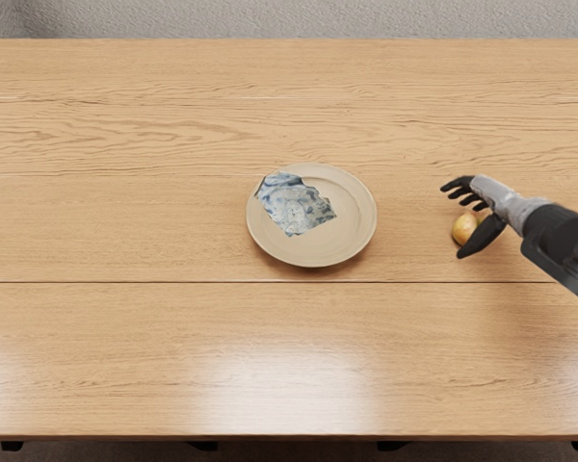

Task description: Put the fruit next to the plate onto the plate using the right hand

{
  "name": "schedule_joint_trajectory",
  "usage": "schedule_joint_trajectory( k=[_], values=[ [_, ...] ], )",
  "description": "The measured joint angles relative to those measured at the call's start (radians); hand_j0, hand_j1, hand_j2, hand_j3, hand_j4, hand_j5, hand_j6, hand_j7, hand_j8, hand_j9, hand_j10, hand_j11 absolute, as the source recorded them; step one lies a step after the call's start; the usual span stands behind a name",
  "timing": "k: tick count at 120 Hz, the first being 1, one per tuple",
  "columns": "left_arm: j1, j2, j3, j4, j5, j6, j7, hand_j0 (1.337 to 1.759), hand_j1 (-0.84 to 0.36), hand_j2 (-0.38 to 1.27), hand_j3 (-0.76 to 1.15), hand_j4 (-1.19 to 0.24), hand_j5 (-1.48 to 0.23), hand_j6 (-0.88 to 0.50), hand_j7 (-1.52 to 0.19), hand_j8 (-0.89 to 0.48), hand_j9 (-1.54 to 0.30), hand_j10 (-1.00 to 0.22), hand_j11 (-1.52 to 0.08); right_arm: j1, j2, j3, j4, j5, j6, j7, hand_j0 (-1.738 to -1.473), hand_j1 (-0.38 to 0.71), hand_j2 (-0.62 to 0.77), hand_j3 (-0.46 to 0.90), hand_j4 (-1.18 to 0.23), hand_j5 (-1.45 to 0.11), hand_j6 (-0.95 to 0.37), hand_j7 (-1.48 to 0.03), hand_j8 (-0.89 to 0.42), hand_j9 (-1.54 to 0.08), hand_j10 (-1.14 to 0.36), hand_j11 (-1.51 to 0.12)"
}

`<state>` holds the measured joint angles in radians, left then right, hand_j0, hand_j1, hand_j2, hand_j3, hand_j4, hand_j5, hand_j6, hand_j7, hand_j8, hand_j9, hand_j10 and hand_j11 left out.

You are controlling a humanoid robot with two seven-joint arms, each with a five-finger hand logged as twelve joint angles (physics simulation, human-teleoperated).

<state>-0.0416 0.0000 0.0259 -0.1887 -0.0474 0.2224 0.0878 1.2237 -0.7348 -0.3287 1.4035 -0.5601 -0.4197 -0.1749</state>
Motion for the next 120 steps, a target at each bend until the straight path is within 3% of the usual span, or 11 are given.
schedule_joint_trajectory(
  k=[27,80,120],
  values=[
    [-0.001,0.000,0.000,0.000,0.000,0.000,0.000,1.658,0.34,0.00,0.00,-0.01,-0.01,-0.01,-0.01,-0.01,-0.01,-0.01,-0.01,-0.015,0.011,0.002,-0.023,-0.006,-0.003,-0.001,-1.658,0.01,-0.06,0.00,-0.30,-0.39,-0.30,-0.39,-0.30,-0.39,-0.30,-0.39],
    [-0.001,0.000,0.000,0.000,0.000,0.000,0.000,1.658,0.34,0.00,0.00,-0.01,-0.01,-0.01,-0.01,-0.01,-0.01,-0.01,-0.01,-0.014,0.009,0.002,-0.028,-0.009,0.003,-0.001,-1.658,0.21,-0.05,0.00,-0.47,-0.61,-0.47,-0.61,-0.46,-0.61,-0.45,-0.61],
    [-0.001,0.000,0.000,0.000,0.000,0.000,0.000,1.658,0.34,0.00,0.00,-0.01,-0.01,-0.01,-0.01,-0.01,-0.01,-0.01,-0.01,-0.009,-0.006,0.010,-0.030,-0.008,0.035,-0.001,-1.658,0.21,0.01,0.00,-0.50,-0.65,-0.50,-0.65,-0.46,-0.65,-0.45,-0.65]
  ],
)
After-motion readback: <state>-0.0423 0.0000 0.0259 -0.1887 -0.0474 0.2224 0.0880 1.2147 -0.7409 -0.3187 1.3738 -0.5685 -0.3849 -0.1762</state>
